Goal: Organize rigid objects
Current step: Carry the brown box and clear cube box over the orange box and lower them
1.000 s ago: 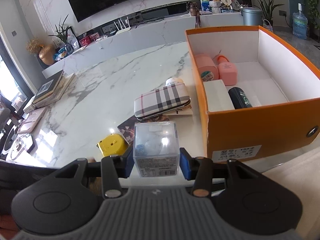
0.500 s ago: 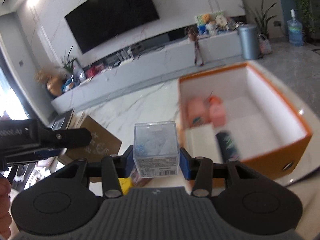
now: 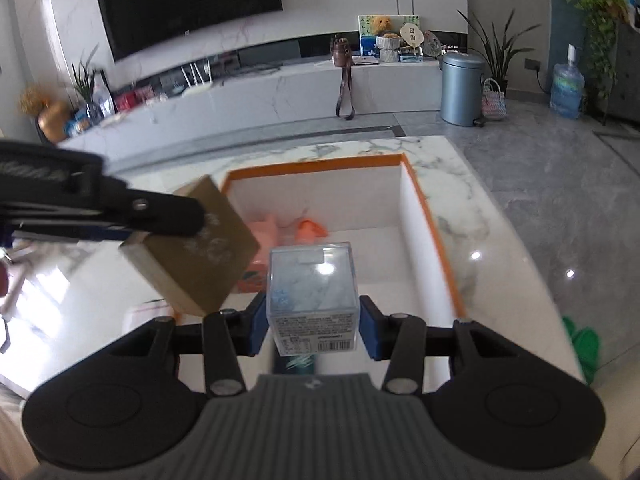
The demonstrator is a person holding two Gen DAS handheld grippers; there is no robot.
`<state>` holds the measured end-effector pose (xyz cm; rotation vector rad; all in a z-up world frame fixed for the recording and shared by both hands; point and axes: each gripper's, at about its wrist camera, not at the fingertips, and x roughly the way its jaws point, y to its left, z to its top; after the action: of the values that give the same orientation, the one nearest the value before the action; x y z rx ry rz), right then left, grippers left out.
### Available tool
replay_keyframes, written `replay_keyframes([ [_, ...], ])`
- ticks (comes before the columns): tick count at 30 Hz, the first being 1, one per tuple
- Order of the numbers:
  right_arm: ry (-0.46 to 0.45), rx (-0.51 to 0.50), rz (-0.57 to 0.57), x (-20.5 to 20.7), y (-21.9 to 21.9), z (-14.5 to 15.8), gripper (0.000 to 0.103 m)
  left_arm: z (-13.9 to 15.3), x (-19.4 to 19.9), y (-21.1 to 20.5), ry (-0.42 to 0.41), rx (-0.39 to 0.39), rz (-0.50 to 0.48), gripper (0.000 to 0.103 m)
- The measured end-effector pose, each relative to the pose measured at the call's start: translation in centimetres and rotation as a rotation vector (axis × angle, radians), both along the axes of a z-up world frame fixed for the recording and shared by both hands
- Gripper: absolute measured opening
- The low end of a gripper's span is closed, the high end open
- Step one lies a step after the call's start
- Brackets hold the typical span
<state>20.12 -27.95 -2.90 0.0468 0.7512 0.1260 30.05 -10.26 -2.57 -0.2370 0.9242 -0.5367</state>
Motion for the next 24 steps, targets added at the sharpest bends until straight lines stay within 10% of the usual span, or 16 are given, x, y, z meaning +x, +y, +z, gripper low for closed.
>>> replay_keyframes([
  [24,0.099,-0.267,0.072,11.0,-0.4,-5.8,0.048,-7.2,10.5,-6.7,0.103,0.134,-0.038,0.051],
])
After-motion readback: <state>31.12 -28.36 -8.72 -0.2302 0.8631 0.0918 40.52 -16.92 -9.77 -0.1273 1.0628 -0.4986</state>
